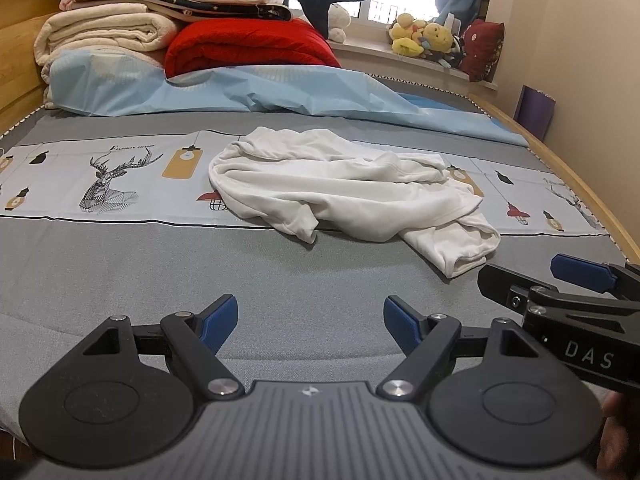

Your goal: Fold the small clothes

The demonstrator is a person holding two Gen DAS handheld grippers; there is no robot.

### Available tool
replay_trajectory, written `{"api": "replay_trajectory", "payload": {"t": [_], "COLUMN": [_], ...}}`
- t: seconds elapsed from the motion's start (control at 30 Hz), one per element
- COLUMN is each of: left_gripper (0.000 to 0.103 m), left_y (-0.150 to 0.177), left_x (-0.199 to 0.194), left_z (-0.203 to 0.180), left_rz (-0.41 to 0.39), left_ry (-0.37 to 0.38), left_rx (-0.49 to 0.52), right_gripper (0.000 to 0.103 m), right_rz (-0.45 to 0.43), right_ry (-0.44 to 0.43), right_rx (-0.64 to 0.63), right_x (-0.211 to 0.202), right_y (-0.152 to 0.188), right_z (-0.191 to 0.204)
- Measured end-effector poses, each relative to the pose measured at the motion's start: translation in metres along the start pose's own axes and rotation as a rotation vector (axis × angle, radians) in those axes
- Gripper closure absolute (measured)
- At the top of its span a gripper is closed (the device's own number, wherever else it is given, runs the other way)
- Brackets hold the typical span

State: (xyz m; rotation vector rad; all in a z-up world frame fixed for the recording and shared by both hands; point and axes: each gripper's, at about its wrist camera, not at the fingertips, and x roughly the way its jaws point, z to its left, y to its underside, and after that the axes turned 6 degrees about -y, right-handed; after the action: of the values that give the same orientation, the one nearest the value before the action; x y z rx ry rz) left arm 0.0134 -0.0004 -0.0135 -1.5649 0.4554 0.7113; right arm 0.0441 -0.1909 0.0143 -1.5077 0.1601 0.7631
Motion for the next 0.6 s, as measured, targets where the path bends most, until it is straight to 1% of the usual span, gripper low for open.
{"api": "replay_trajectory", "payload": {"t": [0.6], "left_gripper": [0.019], "left_y": [-0.0002], "left_x": [0.0003], "left_z": [0.0011], "left_rz": [0.004], "left_ry": [0.000], "left_rx": [0.000], "right_gripper": [0.020], "right_rz": [0.001], "right_ry": [0.002], "right_rx": [-0.001], "right_x": [-0.0002], "right_y": [0.0000], "right_z": [0.0009]}}
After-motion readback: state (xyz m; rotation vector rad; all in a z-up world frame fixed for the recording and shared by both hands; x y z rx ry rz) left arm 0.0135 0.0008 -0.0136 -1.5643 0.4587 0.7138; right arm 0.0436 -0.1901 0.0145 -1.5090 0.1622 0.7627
